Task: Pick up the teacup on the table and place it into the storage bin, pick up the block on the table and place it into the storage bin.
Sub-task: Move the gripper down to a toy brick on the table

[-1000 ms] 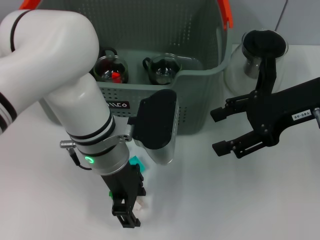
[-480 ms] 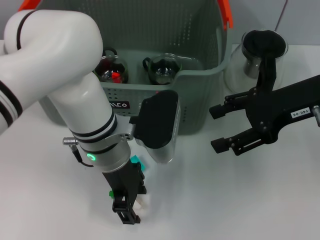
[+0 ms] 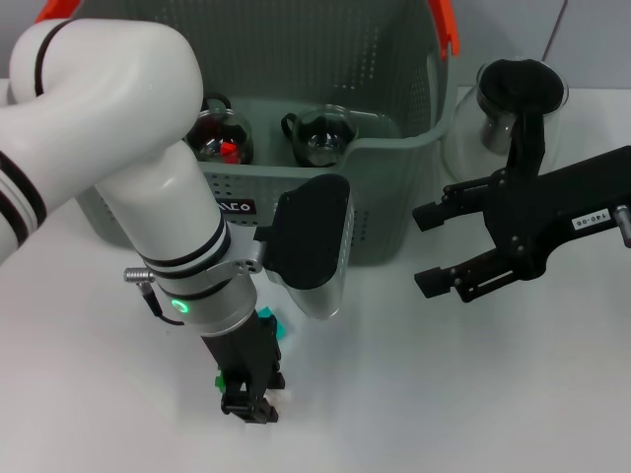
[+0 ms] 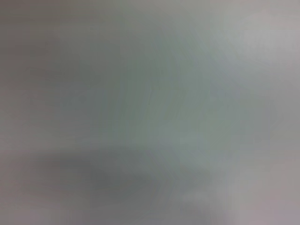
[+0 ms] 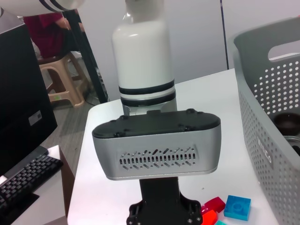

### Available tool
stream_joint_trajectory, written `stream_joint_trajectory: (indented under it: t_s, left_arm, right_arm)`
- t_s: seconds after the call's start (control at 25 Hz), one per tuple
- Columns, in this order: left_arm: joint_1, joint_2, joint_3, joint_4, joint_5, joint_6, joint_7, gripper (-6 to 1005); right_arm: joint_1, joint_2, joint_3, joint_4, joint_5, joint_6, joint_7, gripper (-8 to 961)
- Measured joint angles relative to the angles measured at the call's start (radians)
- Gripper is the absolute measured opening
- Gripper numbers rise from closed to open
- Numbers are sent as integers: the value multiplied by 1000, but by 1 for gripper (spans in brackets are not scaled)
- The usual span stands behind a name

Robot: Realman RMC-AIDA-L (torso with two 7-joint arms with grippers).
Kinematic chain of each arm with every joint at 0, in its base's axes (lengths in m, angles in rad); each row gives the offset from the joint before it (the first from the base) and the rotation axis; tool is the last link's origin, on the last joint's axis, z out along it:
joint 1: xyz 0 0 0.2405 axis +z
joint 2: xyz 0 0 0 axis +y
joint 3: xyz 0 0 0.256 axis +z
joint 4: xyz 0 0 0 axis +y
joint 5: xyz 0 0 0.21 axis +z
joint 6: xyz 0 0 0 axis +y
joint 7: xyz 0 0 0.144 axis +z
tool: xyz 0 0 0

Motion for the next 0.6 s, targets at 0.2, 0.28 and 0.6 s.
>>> stream_joint_trajectory:
  t_s: [0.2, 0.28, 0.6]
  left_arm:
    - [-1, 1, -8, 2, 0, -1, 1, 351]
    - [-1, 1, -9, 2, 0, 1, 1, 346]
    - [-36, 2, -33, 50, 1, 16, -4, 271]
  right_arm:
    - [0, 0, 0, 0, 1, 2, 0, 912]
    - [0, 0, 0, 0, 4, 2, 0, 912]
    - [-1, 0, 0, 0, 9, 6, 0, 911]
